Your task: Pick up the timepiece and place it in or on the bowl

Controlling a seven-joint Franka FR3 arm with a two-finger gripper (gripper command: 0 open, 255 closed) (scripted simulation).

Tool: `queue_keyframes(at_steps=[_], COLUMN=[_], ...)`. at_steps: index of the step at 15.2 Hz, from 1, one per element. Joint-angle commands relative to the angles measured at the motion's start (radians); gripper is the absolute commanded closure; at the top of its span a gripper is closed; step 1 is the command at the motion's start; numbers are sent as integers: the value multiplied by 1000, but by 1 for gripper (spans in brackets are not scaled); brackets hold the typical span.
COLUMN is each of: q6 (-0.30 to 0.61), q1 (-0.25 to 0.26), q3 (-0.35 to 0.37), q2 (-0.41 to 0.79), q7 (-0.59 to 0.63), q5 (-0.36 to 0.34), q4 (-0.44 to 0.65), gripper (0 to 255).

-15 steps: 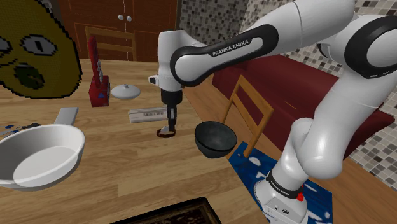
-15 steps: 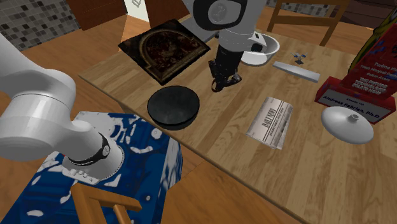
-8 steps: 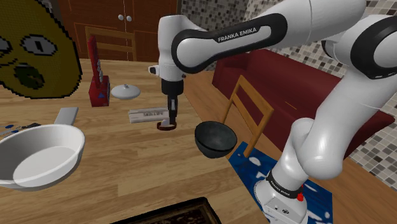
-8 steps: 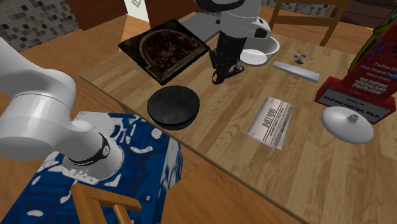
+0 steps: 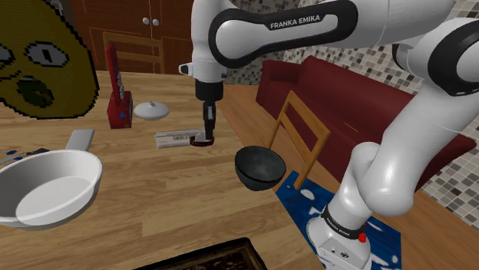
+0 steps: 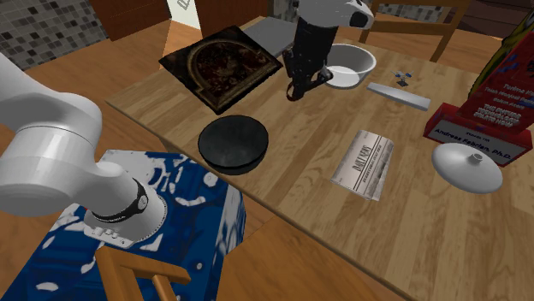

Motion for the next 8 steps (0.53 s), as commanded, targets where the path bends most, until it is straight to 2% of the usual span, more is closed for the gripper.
queue_keyframes(at_steps=[1,5,8], q6=[-29,-79,-81], q1=[-1,-1,-11], q3=[-1,-2,-18], q2=[-6,-12,-128], q7=[0,2,-27], q5=[0,-1,5], q4=[22,67,-49], gripper=[255,255,255])
